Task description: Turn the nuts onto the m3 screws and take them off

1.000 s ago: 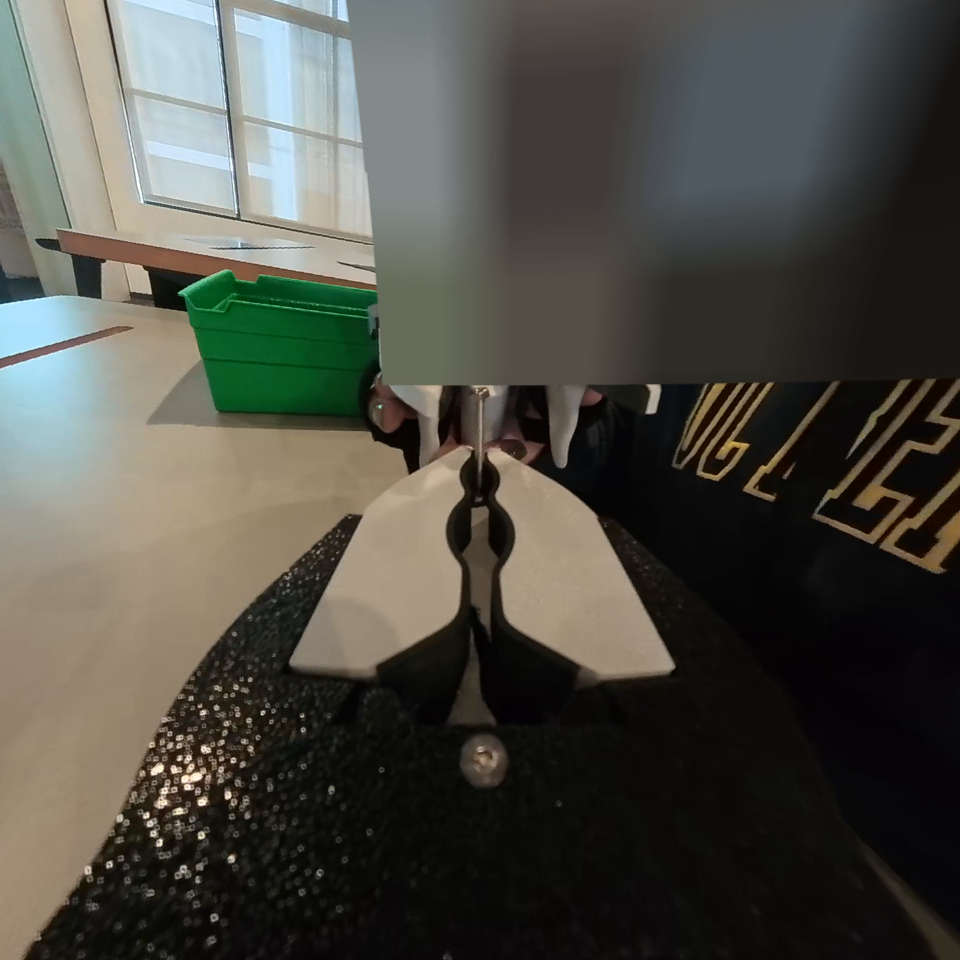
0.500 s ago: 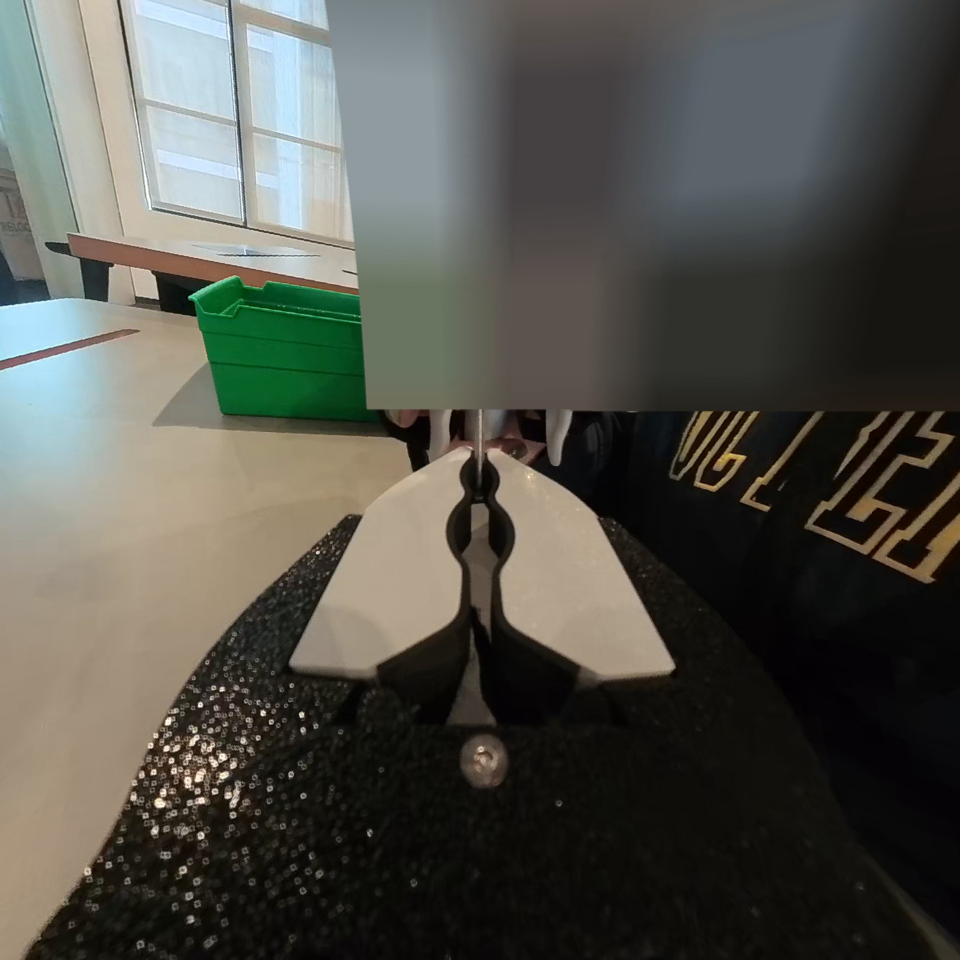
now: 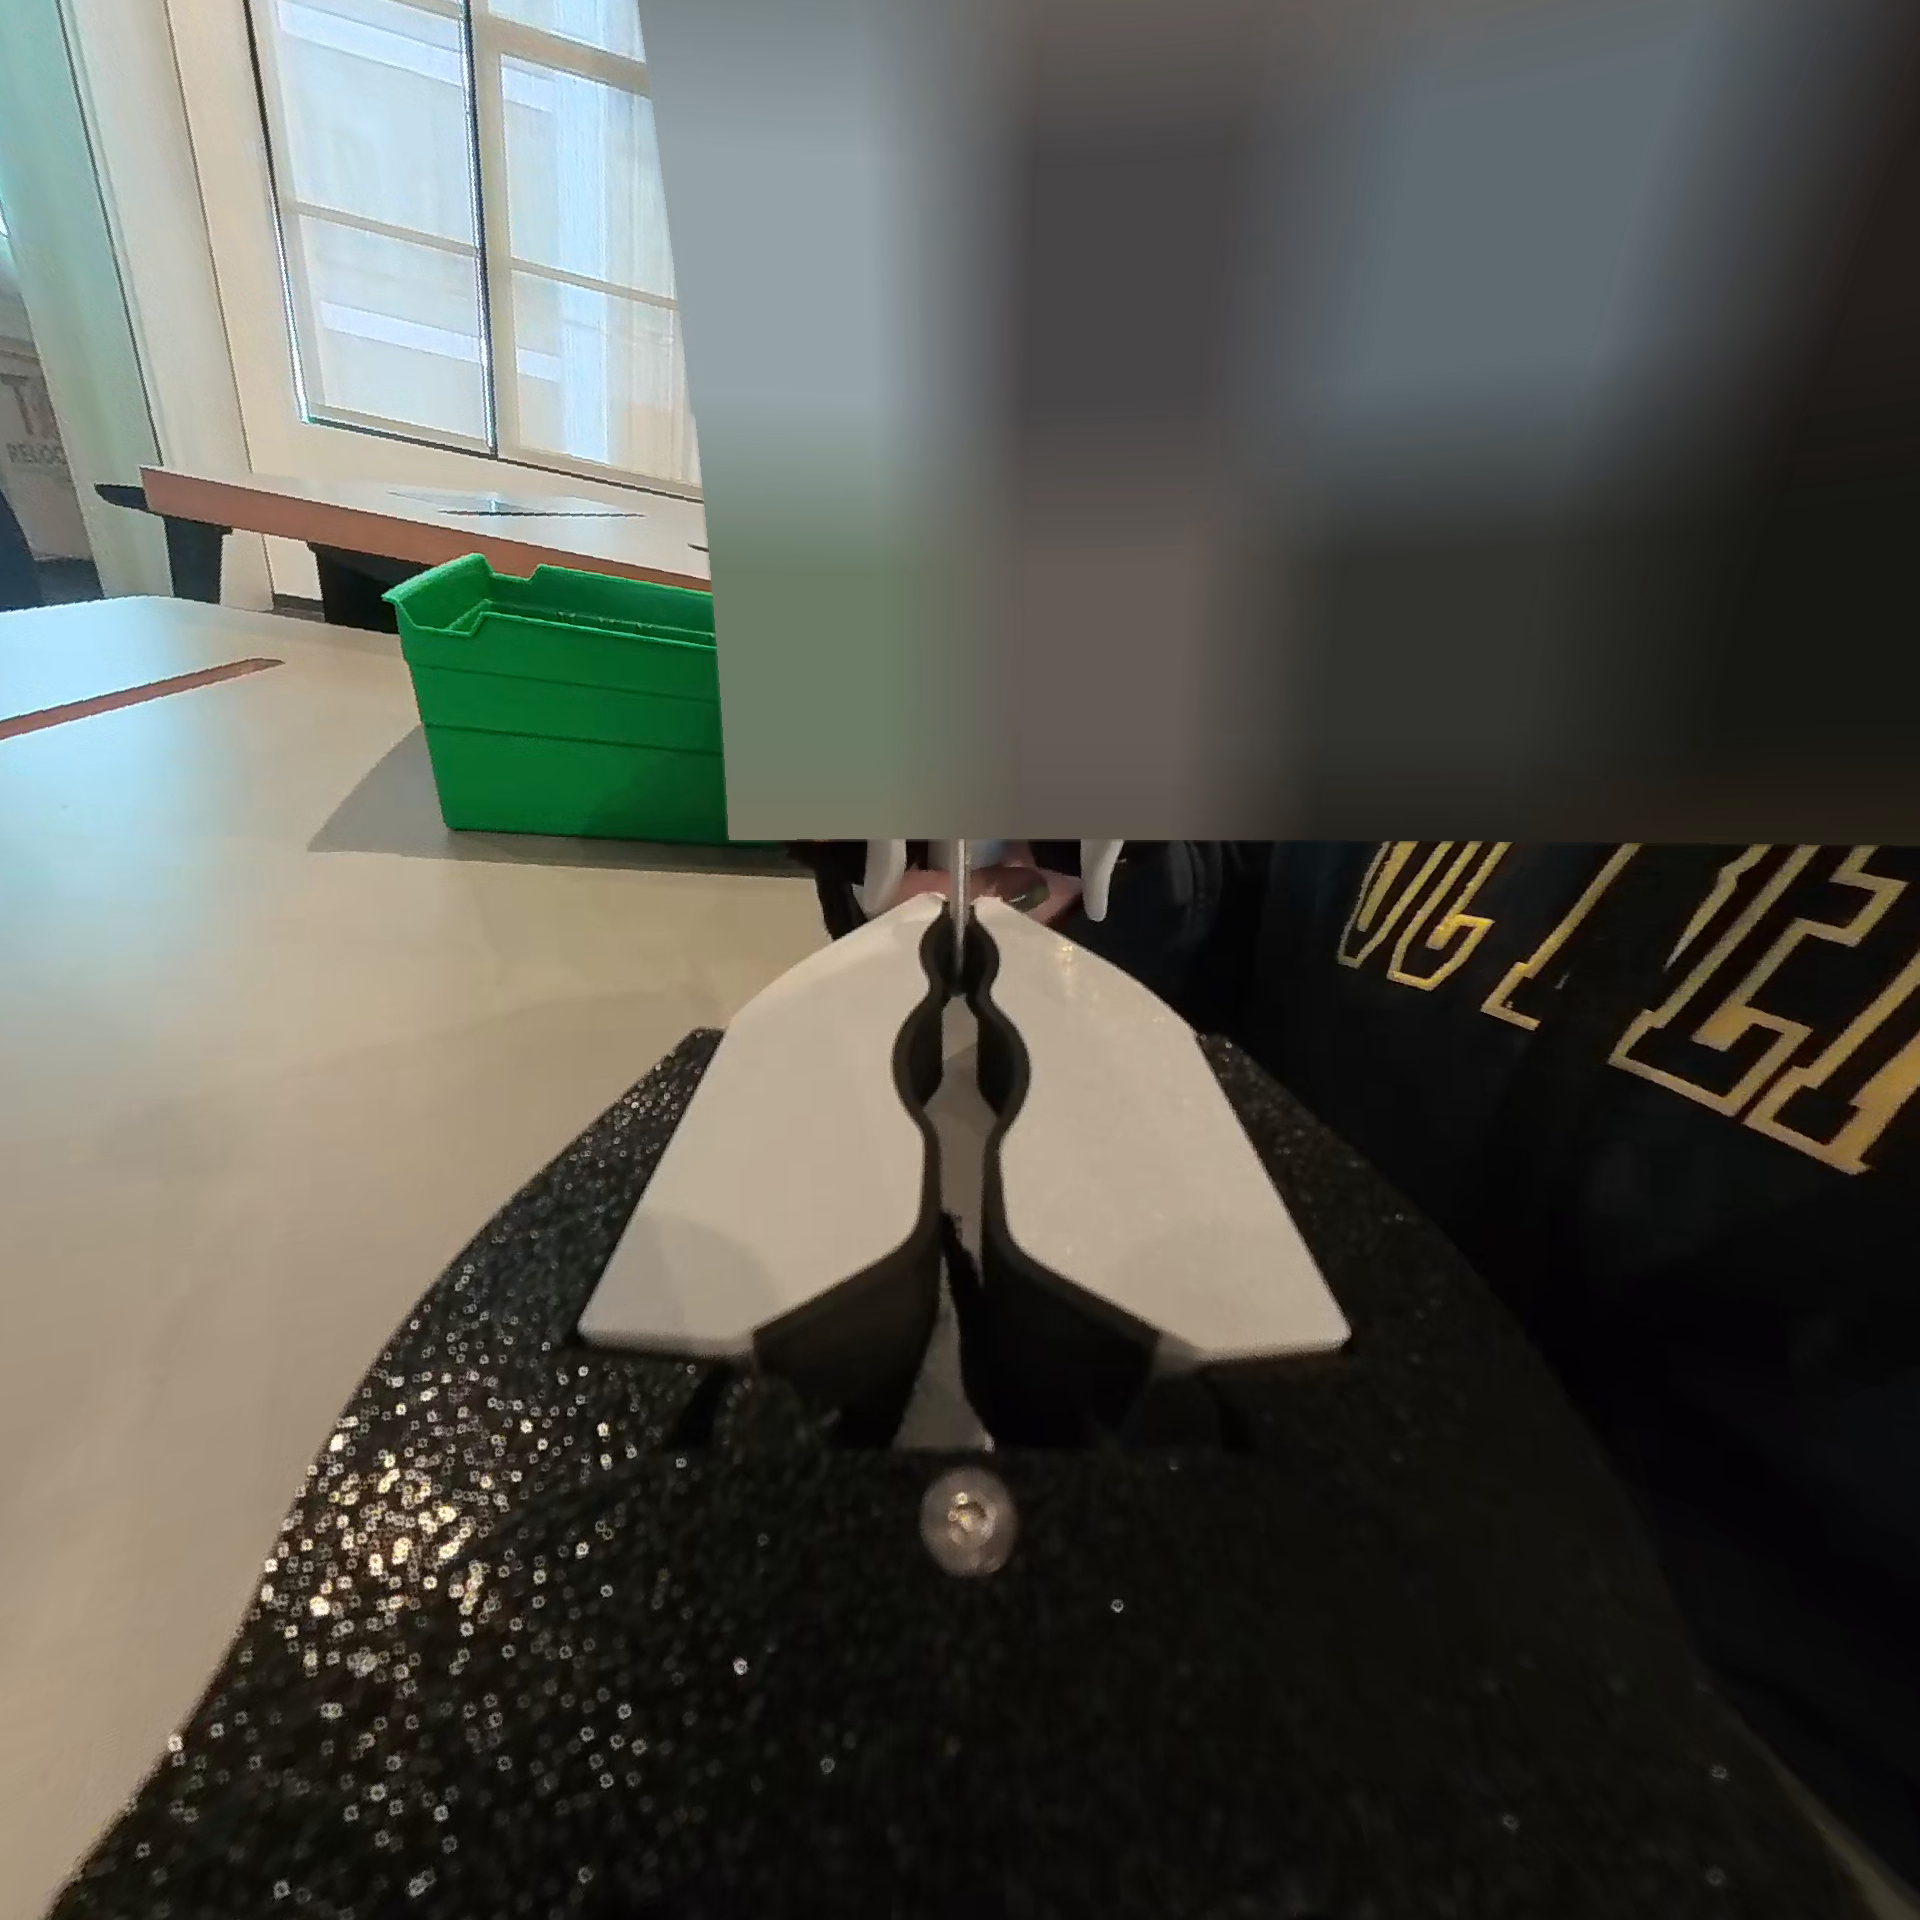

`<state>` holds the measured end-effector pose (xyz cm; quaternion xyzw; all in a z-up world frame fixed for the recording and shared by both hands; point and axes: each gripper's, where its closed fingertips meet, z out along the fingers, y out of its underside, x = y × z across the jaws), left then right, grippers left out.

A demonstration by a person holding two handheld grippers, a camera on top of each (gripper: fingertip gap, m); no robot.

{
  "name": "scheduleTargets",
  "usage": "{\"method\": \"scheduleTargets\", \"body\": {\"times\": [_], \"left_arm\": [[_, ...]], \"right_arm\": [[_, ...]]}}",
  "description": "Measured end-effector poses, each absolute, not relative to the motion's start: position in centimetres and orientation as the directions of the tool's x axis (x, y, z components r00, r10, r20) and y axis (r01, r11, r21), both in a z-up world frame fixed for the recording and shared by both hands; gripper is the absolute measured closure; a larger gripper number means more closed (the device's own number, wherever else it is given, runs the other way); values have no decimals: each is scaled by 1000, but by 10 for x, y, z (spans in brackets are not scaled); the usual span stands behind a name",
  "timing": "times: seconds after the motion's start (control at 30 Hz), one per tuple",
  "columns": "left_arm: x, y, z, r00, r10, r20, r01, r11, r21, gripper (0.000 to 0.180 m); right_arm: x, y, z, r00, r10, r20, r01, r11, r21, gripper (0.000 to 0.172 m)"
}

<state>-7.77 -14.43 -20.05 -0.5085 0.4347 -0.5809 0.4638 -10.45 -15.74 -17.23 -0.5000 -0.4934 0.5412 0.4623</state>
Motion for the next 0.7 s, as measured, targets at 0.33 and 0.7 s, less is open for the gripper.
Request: {"method": "scheduleTargets", "body": {"times": [0.33, 0.7], "left_arm": [[-76, -145, -203, -52, -981, 189, 78, -192, -978, 180], [-74, -146, -204, -52, -982, 184, 61, -187, -981, 180]], "right_arm": [[-104, -158, -166, -62, 997, -52, -30, -54, -998, 132], [-108, -159, -172, -60, 997, -41, 11, -40, -999, 131]]}}
